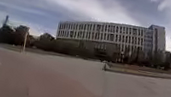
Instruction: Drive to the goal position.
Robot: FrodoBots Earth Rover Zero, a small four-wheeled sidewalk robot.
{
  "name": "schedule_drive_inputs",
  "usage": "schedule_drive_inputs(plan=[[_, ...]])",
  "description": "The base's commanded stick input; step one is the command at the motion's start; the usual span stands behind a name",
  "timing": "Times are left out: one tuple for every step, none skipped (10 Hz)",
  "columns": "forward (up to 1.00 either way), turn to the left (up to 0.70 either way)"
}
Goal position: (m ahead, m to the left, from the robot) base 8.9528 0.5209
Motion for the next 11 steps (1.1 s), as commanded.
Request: schedule_drive_inputs(plan=[[1.0,0.0],[1.0,0.0],[1.0,0.0],[1.0,0.0],[1.0,0.0],[1.0,0.0],[1.0,0.0],[1.0,0.0],[1.0,0.0],[1.0,0.0],[1.0,0.0]])
